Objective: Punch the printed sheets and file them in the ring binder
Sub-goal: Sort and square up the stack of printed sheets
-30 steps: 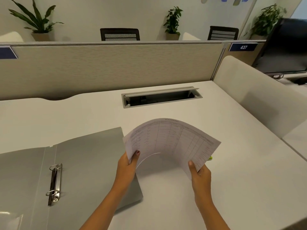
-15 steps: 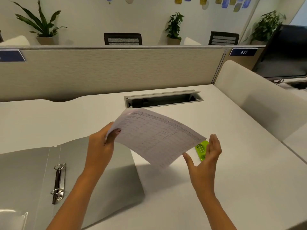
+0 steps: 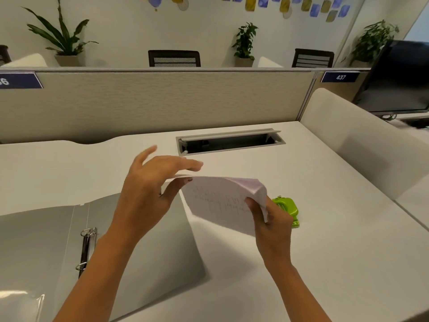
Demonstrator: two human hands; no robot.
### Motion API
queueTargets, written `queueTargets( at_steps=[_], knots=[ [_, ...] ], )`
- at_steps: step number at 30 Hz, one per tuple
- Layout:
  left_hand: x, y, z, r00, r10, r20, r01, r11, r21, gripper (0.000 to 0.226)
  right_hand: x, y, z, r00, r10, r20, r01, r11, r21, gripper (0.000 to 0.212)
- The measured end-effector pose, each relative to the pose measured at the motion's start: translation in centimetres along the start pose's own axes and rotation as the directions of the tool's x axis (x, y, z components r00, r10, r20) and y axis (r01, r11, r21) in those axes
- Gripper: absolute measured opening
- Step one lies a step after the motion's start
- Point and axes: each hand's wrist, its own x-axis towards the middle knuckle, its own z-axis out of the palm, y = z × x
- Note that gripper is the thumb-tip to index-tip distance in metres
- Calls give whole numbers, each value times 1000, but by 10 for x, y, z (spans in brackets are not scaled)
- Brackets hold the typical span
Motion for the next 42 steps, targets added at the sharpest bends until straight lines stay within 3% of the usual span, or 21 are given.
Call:
queueTargets(
  at_steps=[3,5,7,10,13,16,21,23,30,36,39,42],
  knots=[
    [-8,-15,9,995,-103,9,103,995,-17,36,-2,-2,-5,998,55,-36,-53,998,41,24],
    [-17,-22,17,970,-242,-12,238,961,-138,42,-4,-1,-9,994,108,-27,-106,990,89,31],
    [-26,-26,23,897,-443,-11,416,850,-324,48,-6,2,-13,987,155,-35,-149,981,122,27],
    [-35,-29,31,749,-639,173,617,580,-532,47,-7,6,-16,973,229,-14,-222,957,184,10],
    [-44,-23,44,721,-590,365,688,539,-487,39,-6,6,-14,967,254,19,-253,948,196,10],
    [-47,-7,57,710,-604,363,682,461,-567,27,-6,4,-11,966,260,13,-257,946,197,7],
    [-45,10,70,723,-684,101,558,491,-669,18,-1,8,-13,959,276,-58,-263,949,173,7],
    [-44,13,72,739,-671,59,532,528,-663,16,0,9,-14,958,280,-64,-266,949,170,9],
    [-44,27,90,789,-611,64,521,610,-597,16,-7,11,-5,943,300,-143,-276,947,166,12],
    [-57,26,108,701,-694,163,596,444,-669,19,-15,35,1,906,386,-172,-366,921,136,22],
    [-68,21,118,684,-695,219,640,429,-637,18,-20,45,4,894,424,-142,-408,904,129,29],
    [-69,27,119,685,-706,179,629,449,-634,20,-19,42,7,894,427,-135,-408,901,148,33]
  ],
)
